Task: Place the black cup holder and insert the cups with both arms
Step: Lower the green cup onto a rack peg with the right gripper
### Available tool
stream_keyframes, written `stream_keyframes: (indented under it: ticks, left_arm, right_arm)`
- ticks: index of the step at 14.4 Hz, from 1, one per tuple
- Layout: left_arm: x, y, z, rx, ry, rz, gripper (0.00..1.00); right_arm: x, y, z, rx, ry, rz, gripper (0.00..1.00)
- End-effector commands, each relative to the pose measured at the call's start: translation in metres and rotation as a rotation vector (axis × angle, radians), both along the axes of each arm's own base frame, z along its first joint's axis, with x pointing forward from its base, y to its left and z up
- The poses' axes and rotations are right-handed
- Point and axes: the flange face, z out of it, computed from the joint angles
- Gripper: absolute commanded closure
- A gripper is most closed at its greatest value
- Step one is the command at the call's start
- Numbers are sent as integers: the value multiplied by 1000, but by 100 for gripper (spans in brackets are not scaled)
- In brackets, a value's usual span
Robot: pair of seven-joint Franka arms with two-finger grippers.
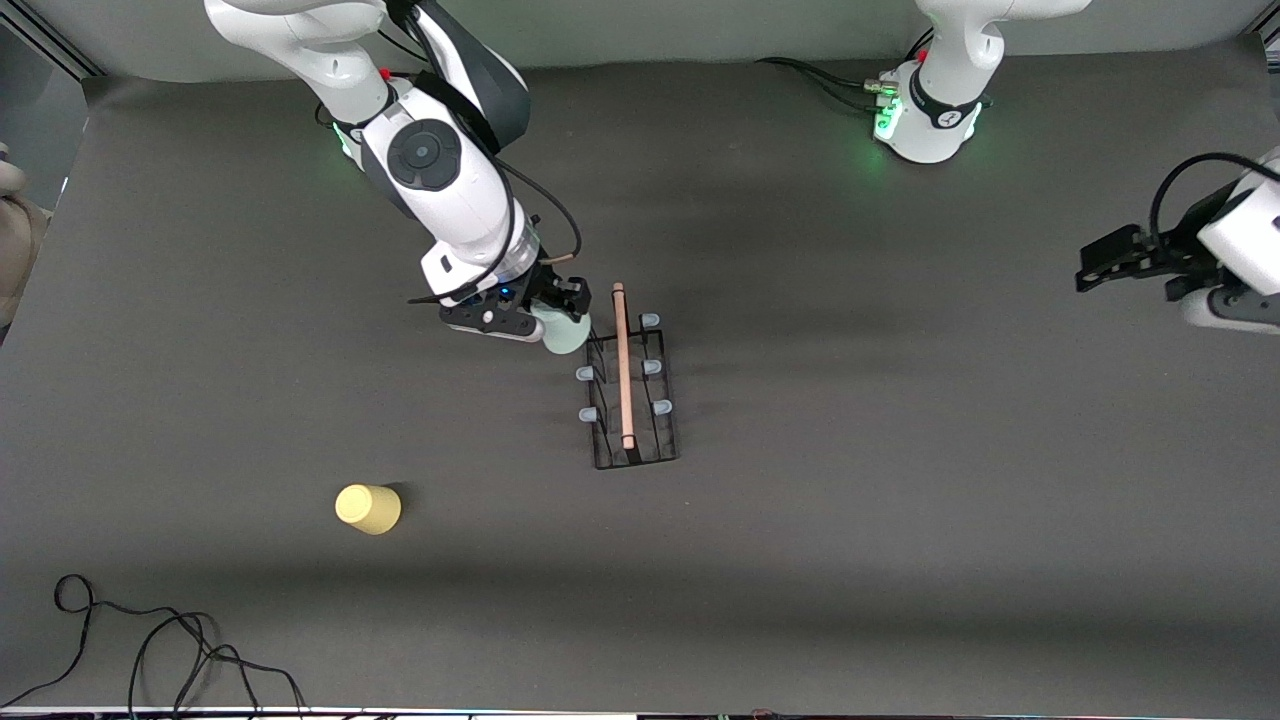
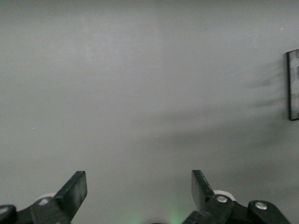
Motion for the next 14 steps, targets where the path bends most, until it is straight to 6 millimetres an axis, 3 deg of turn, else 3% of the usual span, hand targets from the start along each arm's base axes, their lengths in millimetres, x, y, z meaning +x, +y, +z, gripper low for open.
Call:
stream_keyframes:
  ticks: [1, 3, 6, 11, 13, 14]
  left_arm:
    - [-19, 6, 10, 54, 2, -25, 0]
    - [-21, 5, 13, 64, -5, -30, 0]
    - [-22, -11, 15, 66, -9, -31, 0]
    - [-27, -10, 23, 51, -22, 10, 0]
    - [-29, -11, 24, 53, -22, 9, 0]
    - [-28, -11, 23, 53, -21, 9, 0]
  right_arm:
    - [9, 12, -8, 17, -18, -47, 76]
    - [-2, 31, -19, 32, -11, -44, 76]
    - [-9, 27, -34, 0, 0, -20, 76]
    - [-9, 20, -45, -34, -7, -3, 75]
    - [-10, 18, -48, -39, -2, -6, 29]
    - [-7, 15, -46, -39, -5, -11, 24]
